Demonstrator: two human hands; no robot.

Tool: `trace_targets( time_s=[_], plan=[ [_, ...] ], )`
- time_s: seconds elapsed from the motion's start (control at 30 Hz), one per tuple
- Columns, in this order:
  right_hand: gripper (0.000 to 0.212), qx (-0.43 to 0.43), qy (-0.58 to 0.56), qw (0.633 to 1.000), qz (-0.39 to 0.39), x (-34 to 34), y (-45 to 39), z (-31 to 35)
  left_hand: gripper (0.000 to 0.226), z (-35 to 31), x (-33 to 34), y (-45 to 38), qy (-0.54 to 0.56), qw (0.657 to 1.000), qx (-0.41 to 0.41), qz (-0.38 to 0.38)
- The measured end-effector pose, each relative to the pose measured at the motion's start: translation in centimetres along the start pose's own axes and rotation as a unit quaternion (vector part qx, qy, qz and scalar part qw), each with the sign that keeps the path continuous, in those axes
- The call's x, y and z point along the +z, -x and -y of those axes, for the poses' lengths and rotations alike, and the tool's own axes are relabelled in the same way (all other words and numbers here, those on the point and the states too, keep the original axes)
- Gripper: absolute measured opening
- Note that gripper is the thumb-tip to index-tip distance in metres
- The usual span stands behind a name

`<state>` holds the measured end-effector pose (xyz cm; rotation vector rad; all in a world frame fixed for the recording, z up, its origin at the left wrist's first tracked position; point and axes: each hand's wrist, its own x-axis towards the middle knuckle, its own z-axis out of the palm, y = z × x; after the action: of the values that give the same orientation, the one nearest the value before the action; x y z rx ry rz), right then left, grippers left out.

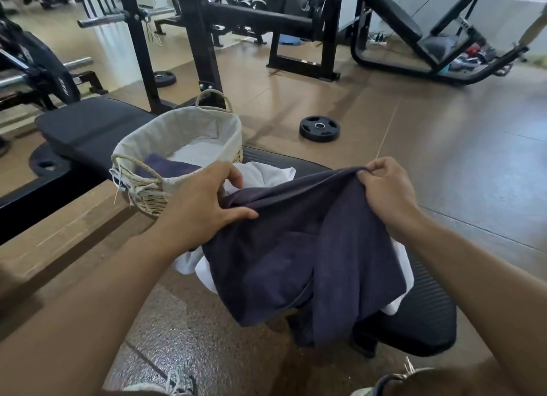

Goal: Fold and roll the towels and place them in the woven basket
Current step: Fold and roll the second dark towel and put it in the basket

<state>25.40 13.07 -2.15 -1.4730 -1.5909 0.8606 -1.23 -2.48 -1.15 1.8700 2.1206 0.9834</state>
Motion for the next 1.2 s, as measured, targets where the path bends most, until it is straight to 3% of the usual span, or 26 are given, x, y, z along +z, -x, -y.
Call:
trace_targets(
  time_s=[0.07, 0.13, 0.27, 0.4, 0.53, 0.77, 0.83, 0.9, 1.0, 1.1, 1.2],
  plan=[
    [0.005, 0.01, 0.003, 1.0, -0.02, -0.3, -0.7, -0.3, 0.039, 0.0, 0.2, -0.2, -0.048, 0.998, 0.047, 0.001],
    [0.005, 0.012, 0.009, 0.999, -0.042, -0.8, -1.4, -0.6, 0.033, 0.2, 0.3, -0.5, -0.107, 0.989, 0.087, -0.046],
    [0.013, 0.015, 0.057, 0.997, -0.052, -1.5, -1.9, -1.8, 0.022, 0.5, 0.5, -0.9, -0.137, 0.984, 0.068, -0.093],
    [0.017, 0.013, 0.154, 0.987, 0.045, -1.4, -1.1, -2.5, 0.01, 0.4, 1.2, -0.4, -0.104, 0.992, 0.056, -0.041],
    [0.02, 0.0, 0.155, 0.986, 0.057, -1.7, -0.9, -2.3, 0.035, 0.6, 1.2, -0.5, -0.155, 0.987, 0.028, 0.013],
    [0.018, -0.006, 0.098, 0.994, -0.04, -3.0, -1.4, -2.2, 0.015, 1.5, 1.7, -1.0, -0.25, 0.968, -0.004, -0.037],
    [0.018, 0.002, 0.086, 0.995, -0.057, -3.3, -1.6, -2.3, 0.02, 1.5, 1.9, -1.2, -0.25, 0.967, -0.004, -0.058],
    [0.018, 0.005, 0.088, 0.995, -0.054, -3.5, -1.6, -2.4, 0.025, 0.8, 1.9, -1.3, -0.196, 0.977, -0.025, -0.081],
    [0.016, 0.006, 0.05, 0.999, -0.009, -3.3, -0.9, -1.8, 0.037, -1.0, 1.7, -1.2, -0.02, 0.993, -0.08, -0.09],
    [0.017, -0.051, 0.033, 0.995, 0.083, -2.5, 1.7, 0.2, 0.041, -3.1, 1.9, -0.8, 0.126, 0.987, -0.088, -0.038],
    [0.032, -0.144, 0.053, 0.965, 0.211, -1.4, 5.1, 2.1, 0.021, -5.0, 2.3, 0.0, 0.217, 0.972, -0.094, 0.013]
  ],
)
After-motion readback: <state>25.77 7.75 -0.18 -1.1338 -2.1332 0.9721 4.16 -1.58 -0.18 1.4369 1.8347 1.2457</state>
